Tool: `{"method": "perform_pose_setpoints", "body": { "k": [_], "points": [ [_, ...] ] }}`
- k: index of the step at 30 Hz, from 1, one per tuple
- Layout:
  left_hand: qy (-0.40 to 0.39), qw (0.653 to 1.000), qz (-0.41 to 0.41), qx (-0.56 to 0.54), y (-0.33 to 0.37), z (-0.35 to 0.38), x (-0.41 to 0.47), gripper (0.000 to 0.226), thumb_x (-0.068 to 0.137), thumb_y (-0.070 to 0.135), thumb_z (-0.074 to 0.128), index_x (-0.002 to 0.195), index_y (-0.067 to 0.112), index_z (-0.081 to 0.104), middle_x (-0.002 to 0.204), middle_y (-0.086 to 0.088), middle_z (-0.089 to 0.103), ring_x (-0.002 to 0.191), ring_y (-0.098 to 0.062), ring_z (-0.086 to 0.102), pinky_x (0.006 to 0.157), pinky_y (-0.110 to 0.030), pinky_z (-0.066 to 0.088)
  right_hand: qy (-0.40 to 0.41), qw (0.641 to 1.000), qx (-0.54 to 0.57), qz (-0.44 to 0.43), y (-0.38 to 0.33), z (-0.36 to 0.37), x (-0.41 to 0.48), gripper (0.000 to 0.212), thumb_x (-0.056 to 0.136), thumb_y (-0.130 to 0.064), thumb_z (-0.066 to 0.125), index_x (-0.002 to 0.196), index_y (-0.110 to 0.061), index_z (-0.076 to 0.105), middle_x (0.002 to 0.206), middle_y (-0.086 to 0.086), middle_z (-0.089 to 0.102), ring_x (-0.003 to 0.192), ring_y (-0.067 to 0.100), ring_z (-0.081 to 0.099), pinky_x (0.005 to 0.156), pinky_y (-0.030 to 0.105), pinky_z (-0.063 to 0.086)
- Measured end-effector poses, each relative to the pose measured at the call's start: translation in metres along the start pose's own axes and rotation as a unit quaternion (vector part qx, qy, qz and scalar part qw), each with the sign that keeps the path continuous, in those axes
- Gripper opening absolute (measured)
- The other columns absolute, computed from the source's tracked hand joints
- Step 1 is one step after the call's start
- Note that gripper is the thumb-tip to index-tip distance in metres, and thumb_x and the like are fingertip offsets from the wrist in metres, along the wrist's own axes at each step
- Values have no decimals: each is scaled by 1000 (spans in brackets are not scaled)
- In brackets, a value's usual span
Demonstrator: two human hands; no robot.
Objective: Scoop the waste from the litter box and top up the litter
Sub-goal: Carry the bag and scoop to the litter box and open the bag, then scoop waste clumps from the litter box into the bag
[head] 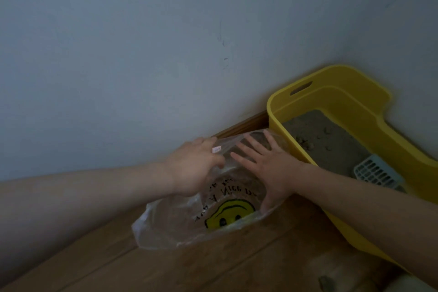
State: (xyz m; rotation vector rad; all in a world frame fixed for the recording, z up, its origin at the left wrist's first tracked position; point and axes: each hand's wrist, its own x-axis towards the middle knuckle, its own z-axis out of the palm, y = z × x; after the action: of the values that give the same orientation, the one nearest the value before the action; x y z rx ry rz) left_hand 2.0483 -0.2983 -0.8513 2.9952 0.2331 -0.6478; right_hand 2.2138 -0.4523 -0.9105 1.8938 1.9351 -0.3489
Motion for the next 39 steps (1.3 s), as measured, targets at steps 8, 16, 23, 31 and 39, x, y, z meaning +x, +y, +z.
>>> {"method": "perform_pose_setpoints", "body": {
  "k": [8, 16, 23, 31, 39],
  "points": [
    [72, 994, 7, -84, -5, 30, 25, 50, 83, 11, 56, 131, 25, 54, 120, -4, 59, 110, -27, 59, 87, -35, 48, 39, 998, 54, 4, -8, -7, -7, 137, 62, -85, 61, 153, -26, -22, 162, 6, -25, 147, 30, -29, 117, 61, -11],
    [188, 956, 25, -223, -15, 22, 15, 45, 77, -9, 58, 117, 9, 69, 100, -5, 69, 78, -7, 54, 71, 2, 30, 250, 936, 237, 67, -21, -46, -50, 79, 91, -52, 61, 154, -18, 26, 158, -1, 33, 146, 16, 27, 119, 31, 23],
    [174, 952, 30, -249, -7, 10, 14, 43, 75, -2, 71, 116, 13, 70, 75, 23, 49, 63, 6, 51, 62, -4, 35, 307, 845, 342, 272, 8, -32, -102, 44, 93, -41, 63, 130, -17, 57, 116, -2, 63, 105, 14, 59, 90, 29, 51],
    [161, 950, 41, -265, -1, 8, 21, 46, 75, 3, 78, 118, 16, 68, 73, 18, 50, 73, 8, 54, 60, -6, 36, 70, 792, 360, 488, 42, 66, -131, 34, 95, -37, 60, 74, -10, 62, 68, 7, 66, 62, 20, 62, 59, 36, 54],
    [165, 943, 33, -288, -1, 8, 27, 51, 70, 21, 86, 118, 23, 68, 78, 10, 59, 71, -3, 54, 63, -21, 43, -11, 745, 386, 543, 45, 103, -135, 49, 94, -49, 60, 60, -14, 53, 52, 1, 49, 46, 13, 48, 42, 24, 34]
  ]
}}
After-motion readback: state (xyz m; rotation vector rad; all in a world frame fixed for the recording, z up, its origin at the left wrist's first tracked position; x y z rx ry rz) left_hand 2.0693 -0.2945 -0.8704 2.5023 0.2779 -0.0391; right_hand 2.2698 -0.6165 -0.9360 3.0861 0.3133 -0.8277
